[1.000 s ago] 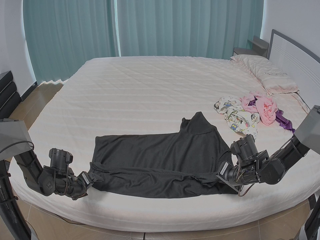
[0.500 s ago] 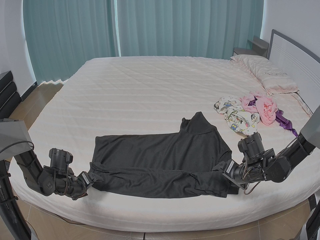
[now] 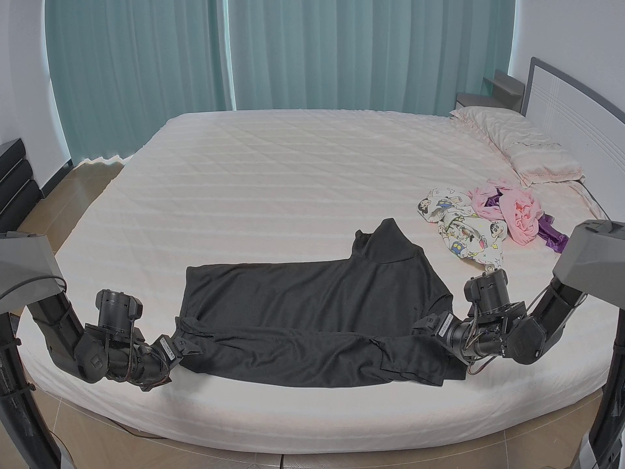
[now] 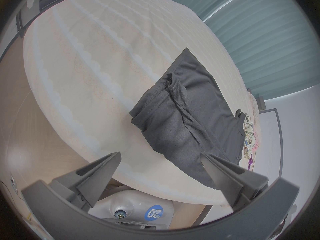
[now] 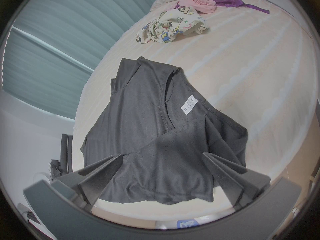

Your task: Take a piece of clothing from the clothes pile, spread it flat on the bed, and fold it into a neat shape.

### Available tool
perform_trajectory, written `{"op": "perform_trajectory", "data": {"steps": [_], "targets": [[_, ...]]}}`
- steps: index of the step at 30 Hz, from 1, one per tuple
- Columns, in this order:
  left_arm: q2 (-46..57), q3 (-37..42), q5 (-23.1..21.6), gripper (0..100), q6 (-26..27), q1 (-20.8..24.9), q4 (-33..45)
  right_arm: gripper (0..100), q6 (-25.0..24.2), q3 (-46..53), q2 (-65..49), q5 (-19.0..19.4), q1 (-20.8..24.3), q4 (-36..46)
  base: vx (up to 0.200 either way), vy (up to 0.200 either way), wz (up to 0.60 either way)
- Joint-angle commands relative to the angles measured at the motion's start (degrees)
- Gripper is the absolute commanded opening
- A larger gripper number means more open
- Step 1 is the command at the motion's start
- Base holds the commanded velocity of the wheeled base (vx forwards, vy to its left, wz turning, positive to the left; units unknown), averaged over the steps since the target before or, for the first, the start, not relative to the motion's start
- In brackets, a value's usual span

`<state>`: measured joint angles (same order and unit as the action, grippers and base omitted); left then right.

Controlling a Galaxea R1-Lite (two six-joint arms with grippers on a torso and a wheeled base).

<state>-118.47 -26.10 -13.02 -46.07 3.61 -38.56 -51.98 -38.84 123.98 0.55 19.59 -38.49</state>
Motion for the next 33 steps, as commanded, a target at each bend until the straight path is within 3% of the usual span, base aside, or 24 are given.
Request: {"op": "perform_trajectory", "data": {"steps": [1,13,14,33], "targets": [[0.0,-0.1,0.0,100,-0.1,0.0,0.1,100,1.4,0.7,4.8,0.2,-1.5,-2.5,0.0,0.0,0.0],[0.0,0.0,0.0,100,-0.1,0.0,0.0,100,2.5,1.1,6.4,1.0,-3.4,-8.6,0.0,0.0,0.0],[0.0,0.0,0.0,100,0.0,0.0,0.0,0,2.5,1.1,6.5,1.1,-3.3,-9.0,0.0,0.0,0.0],[0.0,0.0,0.0,100,-0.1,0.0,0.0,0,2.5,2.9,4.1,0.9,-7.9,-11.7,0.0,0.0,0.0]]}}
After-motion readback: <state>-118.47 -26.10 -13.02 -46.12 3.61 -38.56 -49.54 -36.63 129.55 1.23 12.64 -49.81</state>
